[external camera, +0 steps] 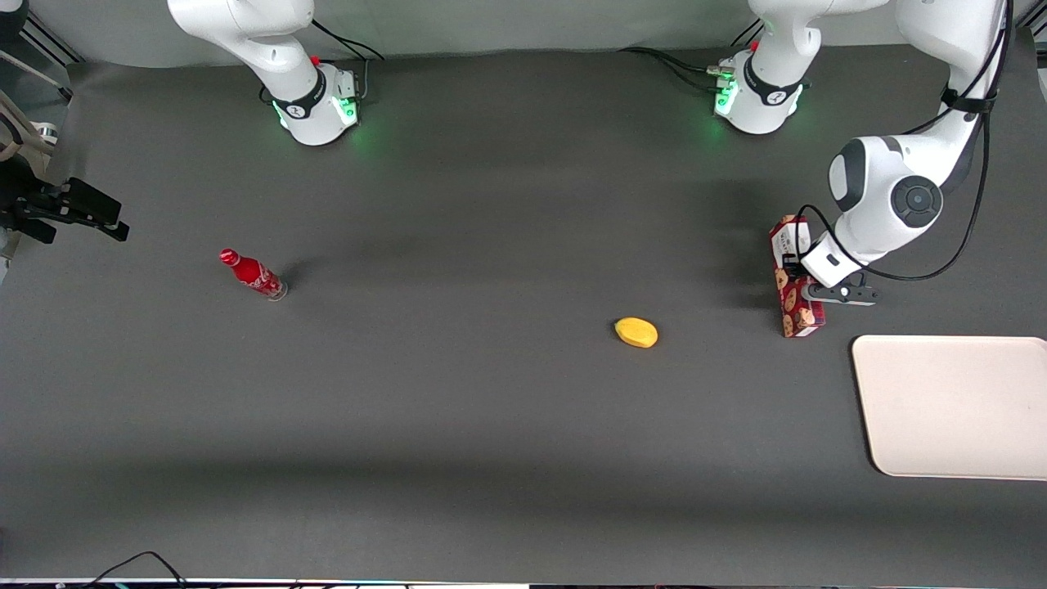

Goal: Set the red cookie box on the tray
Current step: 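Close the left gripper on the box's end and lift it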

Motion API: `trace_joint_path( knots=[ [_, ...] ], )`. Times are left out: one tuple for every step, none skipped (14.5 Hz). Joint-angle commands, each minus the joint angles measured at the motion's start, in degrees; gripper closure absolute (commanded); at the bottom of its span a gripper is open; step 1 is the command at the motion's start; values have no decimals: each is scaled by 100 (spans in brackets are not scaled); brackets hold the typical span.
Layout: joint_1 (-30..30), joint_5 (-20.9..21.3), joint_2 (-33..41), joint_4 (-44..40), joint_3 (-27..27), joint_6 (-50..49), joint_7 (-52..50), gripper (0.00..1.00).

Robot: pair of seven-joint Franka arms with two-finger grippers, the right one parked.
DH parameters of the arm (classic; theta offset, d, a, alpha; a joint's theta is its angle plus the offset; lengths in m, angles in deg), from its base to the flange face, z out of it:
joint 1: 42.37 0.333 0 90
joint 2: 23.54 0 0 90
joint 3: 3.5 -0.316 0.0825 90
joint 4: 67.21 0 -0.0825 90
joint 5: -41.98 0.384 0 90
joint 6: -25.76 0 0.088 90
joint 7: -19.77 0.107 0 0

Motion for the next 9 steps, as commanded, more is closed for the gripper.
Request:
trace_joint_path(
  knots=[
    [1,-56,77,-162,2,-148,-90,100],
    [1,-64,121,-320,10,-366,-117,100],
    [10,-73,208,-600,10,-829,-161,100],
    [19,-108,314,-924,2,-1365,-213,100],
    [36,-169,411,-1293,2,-1927,-205,100],
    [123,-170,455,-1732,-7,-2472,-205,100],
    [159,-170,447,-2232,-25,-3069,-153,100],
    [185,-135,403,-2777,-129,-3597,-117,100],
    [186,-91,351,-3339,-278,-4046,-65,100]
  ],
)
